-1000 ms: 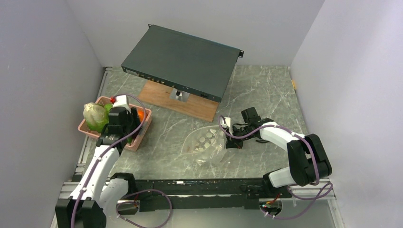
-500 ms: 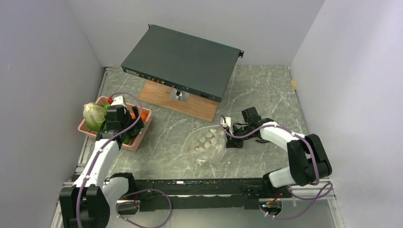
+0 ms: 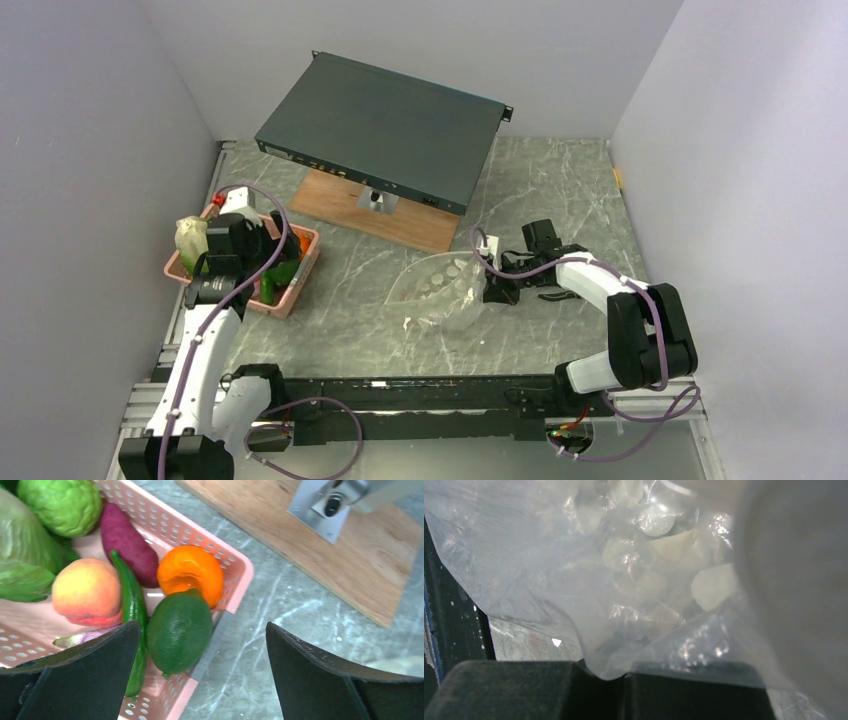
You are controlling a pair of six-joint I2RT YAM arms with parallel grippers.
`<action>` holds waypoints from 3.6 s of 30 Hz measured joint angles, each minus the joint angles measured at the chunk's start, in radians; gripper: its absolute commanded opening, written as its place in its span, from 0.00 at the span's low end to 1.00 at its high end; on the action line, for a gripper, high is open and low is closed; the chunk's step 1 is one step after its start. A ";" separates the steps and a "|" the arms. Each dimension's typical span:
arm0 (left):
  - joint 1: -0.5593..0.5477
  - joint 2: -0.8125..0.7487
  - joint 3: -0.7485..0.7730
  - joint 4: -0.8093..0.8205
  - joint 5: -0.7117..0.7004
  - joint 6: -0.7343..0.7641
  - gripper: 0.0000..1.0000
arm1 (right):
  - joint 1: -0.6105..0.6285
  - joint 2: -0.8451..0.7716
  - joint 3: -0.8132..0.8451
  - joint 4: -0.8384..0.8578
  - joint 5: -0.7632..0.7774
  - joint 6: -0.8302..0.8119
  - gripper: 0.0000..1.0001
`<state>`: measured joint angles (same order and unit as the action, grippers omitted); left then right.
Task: Open the zip-top bag and remove the fake food
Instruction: Place the fake vegetable in the bin, then reset both arms
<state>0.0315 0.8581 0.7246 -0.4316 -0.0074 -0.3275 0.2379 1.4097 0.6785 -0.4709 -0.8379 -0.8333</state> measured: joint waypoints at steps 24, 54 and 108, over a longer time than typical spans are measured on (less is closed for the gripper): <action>0.000 -0.069 0.129 -0.115 0.464 -0.003 1.00 | -0.281 -0.025 0.218 -0.292 -0.032 -0.024 0.85; -0.023 -0.283 0.320 -0.377 0.245 0.076 1.00 | -0.653 -0.367 0.596 -0.410 0.101 0.430 1.00; -0.023 -0.397 0.100 -0.158 0.183 -0.163 1.00 | -0.644 -0.374 0.520 -0.267 0.103 0.872 1.00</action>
<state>0.0086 0.4610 0.8246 -0.5896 0.1753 -0.4908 -0.4061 1.0355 1.1984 -0.7380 -0.7349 0.0383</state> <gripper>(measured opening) 0.996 0.993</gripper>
